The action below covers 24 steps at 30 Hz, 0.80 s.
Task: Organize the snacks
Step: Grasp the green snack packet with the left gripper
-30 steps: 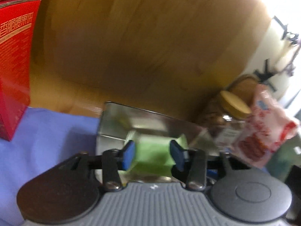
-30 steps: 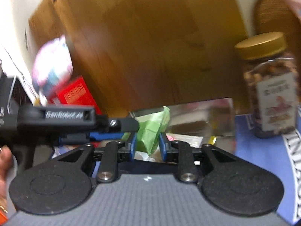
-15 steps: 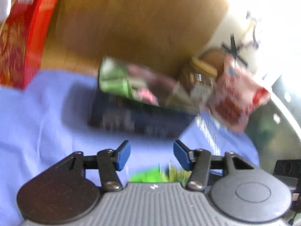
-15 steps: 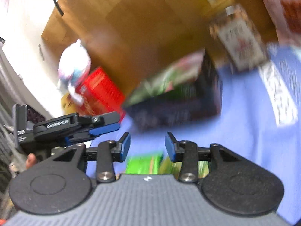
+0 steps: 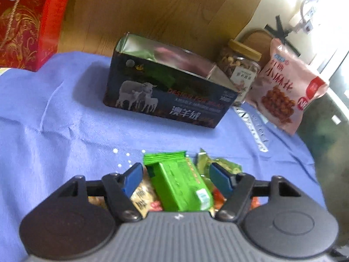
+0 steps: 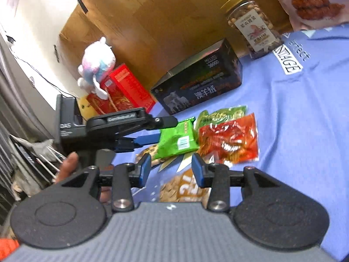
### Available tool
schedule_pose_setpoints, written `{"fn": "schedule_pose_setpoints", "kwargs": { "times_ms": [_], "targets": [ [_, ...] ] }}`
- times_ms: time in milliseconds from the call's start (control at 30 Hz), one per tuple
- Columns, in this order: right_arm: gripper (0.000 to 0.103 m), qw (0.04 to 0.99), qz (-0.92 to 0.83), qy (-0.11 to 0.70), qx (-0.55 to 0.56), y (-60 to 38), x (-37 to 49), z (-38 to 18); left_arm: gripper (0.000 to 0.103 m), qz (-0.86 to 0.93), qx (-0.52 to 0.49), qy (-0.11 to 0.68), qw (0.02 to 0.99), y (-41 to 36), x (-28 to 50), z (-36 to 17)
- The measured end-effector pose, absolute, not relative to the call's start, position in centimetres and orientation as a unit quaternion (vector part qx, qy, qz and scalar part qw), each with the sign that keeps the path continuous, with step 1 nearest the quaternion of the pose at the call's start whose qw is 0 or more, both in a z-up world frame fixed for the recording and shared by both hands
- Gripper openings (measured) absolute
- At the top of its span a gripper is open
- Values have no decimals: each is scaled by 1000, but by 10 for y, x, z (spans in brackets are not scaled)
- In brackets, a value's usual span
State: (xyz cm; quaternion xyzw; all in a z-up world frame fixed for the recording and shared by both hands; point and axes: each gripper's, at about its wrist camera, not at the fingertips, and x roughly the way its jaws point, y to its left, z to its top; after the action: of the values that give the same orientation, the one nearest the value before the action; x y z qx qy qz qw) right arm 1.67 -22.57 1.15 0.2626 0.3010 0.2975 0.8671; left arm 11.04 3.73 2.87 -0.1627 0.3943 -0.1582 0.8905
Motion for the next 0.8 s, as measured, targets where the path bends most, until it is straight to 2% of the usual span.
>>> {"fn": "schedule_pose_setpoints", "kwargs": {
  "times_ms": [233,800],
  "targets": [
    [45,872,299,291,257,-233,-3,17,70,-150,-152,386,898,37,98,37],
    [45,859,319,327,231,-217,-1,10,74,-166,-104,401,895,28,140,36]
  ]
}}
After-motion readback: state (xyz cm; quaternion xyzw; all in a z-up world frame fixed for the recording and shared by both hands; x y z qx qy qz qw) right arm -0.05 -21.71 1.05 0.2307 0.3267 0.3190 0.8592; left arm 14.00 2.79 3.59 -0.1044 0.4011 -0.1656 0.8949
